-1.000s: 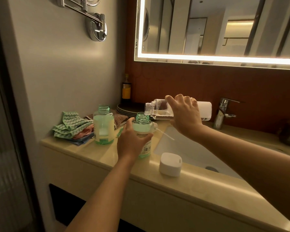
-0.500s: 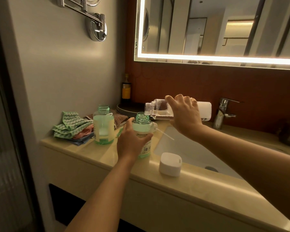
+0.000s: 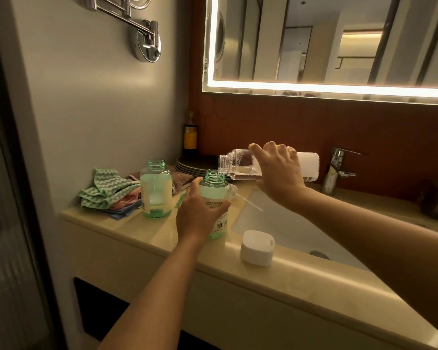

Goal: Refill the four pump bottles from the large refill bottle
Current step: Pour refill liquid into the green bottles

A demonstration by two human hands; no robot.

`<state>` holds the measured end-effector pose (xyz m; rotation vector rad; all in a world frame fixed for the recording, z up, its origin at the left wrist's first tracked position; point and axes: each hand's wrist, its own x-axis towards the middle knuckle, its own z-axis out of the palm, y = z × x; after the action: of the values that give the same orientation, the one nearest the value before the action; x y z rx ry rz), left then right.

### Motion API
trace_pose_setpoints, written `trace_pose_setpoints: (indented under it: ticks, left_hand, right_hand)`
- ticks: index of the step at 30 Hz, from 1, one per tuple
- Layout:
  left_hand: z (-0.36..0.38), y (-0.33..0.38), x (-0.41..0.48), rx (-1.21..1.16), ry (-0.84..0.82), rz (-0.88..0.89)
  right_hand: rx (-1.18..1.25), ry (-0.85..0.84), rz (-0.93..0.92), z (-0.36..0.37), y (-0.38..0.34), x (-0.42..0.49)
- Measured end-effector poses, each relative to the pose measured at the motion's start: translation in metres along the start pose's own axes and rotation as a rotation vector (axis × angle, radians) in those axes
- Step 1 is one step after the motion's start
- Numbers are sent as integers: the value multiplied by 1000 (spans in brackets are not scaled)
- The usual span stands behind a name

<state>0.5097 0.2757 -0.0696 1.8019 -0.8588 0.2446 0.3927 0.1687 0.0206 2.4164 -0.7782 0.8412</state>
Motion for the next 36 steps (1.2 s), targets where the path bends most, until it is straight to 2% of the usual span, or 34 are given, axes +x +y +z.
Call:
trace_pose_setpoints:
  ticks: [36]
  left_hand:
    - [0,0,-2,-6,17,15]
  right_hand:
    - [-14,-8,-8,-4,-3,0]
